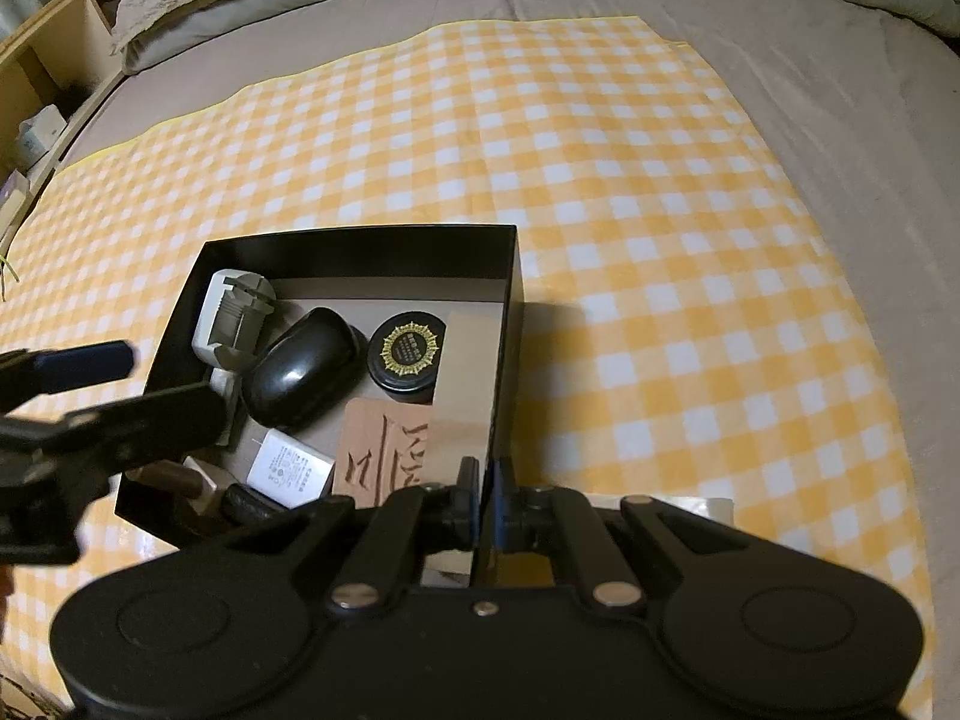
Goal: Organize rigid objects
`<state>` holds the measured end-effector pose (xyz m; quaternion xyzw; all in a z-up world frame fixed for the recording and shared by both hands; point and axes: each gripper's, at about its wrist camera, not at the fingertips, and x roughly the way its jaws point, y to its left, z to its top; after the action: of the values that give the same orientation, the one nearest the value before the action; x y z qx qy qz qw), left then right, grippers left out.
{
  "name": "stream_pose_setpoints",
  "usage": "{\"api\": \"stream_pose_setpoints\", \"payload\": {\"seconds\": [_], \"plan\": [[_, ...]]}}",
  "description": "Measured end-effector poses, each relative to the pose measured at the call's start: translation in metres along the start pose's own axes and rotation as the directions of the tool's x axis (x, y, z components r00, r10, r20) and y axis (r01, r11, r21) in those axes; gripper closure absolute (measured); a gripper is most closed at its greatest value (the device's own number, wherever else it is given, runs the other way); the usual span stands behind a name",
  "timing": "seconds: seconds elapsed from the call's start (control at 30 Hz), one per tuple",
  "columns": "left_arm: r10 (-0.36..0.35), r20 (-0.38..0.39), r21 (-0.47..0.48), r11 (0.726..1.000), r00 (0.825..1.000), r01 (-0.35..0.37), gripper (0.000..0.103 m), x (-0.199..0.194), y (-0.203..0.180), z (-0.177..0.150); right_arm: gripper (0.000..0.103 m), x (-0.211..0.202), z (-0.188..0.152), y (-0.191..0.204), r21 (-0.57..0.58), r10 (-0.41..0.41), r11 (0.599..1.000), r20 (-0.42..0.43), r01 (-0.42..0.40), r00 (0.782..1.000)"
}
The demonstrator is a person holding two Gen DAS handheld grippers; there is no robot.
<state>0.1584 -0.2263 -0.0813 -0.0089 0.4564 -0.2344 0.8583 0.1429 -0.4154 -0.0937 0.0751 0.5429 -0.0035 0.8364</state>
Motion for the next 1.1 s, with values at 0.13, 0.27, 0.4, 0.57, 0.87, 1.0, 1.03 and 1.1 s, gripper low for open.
{"api": "stream_pose_setpoints", "payload": {"seconds": [0.13, 0.27, 0.4, 0.57, 0.87, 1.0, 1.03, 1.1], "plan": [[0.036, -0.004, 0.016, 0.999, 0.999, -0.036, 0.0, -0.012, 0.01, -0.005, 0.098, 0.0, 0.0, 0.001, -0.004, -0.012, 1.0, 0.001, 0.012, 1.0], [0.073, -0.013, 0.024, 0.997, 0.997, -0.073, 0.0, -0.023, 0.022, -0.011, 0.098, -0.001, -0.001, 0.002, -0.006, -0.024, 1.0, 0.003, 0.024, 1.0], [0.096, -0.006, 0.02, 0.995, 0.995, -0.096, 0.0, -0.036, 0.031, -0.016, 0.09, -0.003, -0.002, 0.003, -0.011, -0.052, 0.999, 0.023, 0.052, 0.998], [0.119, 0.02, 0.01, 0.993, 0.993, -0.119, 0.0, -0.058, 0.041, -0.021, 0.073, -0.023, -0.006, 0.005, -0.003, -0.064, 0.998, 0.095, 0.064, 0.993], [0.105, 0.101, -0.005, 0.994, 0.989, -0.105, 0.0, -0.105, 0.047, -0.033, 0.034, -0.096, -0.026, 0.026, -0.041, -0.057, 0.997, 0.283, 0.071, 0.958], [0.106, 0.159, 0.013, 0.994, 0.982, -0.109, 0.0, -0.135, 0.047, -0.041, 0.024, -0.126, -0.042, 0.034, -0.046, -0.041, 0.997, 0.35, 0.061, 0.936], [0.11, 0.175, 0.014, 0.993, 0.978, -0.114, 0.0, -0.143, 0.047, -0.044, 0.022, -0.132, -0.047, 0.037, -0.05, -0.039, 0.997, 0.366, 0.061, 0.93], [0.123, 0.198, 0.017, 0.992, 0.972, -0.129, 0.0, -0.154, 0.047, -0.049, 0.017, -0.143, -0.057, 0.041, -0.047, -0.041, 0.997, 0.397, 0.065, 0.917]]}}
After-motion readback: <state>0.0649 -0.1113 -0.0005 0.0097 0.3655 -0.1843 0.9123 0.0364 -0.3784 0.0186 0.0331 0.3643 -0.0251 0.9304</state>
